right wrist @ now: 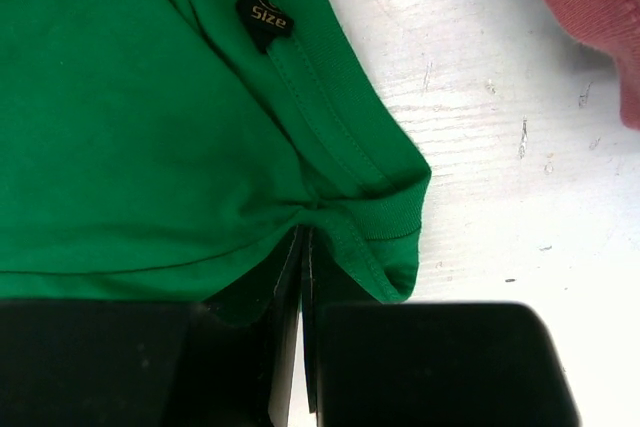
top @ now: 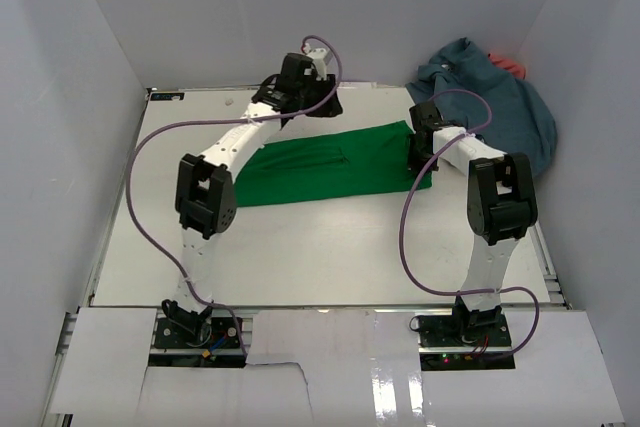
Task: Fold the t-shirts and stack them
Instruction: Rotate the tshirt 90 degrees
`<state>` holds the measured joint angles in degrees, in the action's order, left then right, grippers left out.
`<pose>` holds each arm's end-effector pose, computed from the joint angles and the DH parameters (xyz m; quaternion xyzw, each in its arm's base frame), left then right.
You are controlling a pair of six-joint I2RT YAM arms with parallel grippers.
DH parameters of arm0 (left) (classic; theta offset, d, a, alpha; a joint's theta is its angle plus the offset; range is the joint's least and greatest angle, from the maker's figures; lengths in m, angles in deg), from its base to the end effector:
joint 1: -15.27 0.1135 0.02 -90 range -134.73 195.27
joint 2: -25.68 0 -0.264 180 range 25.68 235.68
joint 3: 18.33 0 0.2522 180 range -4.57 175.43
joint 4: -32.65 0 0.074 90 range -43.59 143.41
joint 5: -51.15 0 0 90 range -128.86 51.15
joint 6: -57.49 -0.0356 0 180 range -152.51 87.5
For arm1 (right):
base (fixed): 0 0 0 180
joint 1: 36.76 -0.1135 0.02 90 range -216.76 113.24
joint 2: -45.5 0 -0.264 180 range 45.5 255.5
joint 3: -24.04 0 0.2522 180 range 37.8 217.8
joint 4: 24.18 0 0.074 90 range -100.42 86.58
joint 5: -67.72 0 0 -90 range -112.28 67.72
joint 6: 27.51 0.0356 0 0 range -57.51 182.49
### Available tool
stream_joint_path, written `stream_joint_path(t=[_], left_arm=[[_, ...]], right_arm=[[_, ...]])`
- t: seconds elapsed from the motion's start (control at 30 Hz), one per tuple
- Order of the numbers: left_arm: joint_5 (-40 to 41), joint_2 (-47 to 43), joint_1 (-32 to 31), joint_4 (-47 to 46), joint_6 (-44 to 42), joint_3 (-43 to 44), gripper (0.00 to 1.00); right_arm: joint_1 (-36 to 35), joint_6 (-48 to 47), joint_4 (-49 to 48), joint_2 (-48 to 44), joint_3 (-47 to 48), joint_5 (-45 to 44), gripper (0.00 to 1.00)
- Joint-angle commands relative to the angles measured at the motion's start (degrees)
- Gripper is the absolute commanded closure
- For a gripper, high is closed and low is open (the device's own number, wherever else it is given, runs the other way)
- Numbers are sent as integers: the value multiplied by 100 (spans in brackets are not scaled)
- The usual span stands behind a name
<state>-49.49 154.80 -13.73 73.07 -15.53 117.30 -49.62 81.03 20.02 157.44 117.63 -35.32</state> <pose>0.4583 -0.2615 0.2861 0.1354 0.8694 -0.2582 0.3990 0.3997 0.0830 0.1825 0.0747 0.9626 -0.0424 0.2568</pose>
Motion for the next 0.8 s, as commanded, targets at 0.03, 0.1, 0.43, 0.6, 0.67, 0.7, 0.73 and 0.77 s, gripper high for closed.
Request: stream_joint_path(t=[0.03, 0.1, 0.43, 0.6, 0.67, 0.7, 0.73, 0.77], left_arm=[[-579, -1116, 1008, 33, 305, -1276, 50], [-677, -1441, 1324, -134, 394, -2120, 50], [412, -1469, 2267, 173, -176, -2607, 56], [571, -872, 2267, 832, -177, -1860, 98], [685, -661, 2267, 1016, -177, -1640, 99], [703, -625, 2267, 1052, -177, -1596, 99], [799, -564, 2267, 1131, -185, -1543, 99], [861, -520, 2267, 1184, -177, -1517, 99]], right_arm=[[21, -79, 86, 38, 226, 65, 92], [21, -88, 85, 47, 226, 73, 92], [21, -132, 50, -6, 129, 126, 92], [12, -132, 50, -58, 103, 135, 92], [21, -132, 50, -67, 103, 144, 92], [12, -141, 50, -76, 103, 135, 92], [12, -141, 50, -76, 103, 135, 92], [12, -141, 50, -85, 94, 144, 92]])
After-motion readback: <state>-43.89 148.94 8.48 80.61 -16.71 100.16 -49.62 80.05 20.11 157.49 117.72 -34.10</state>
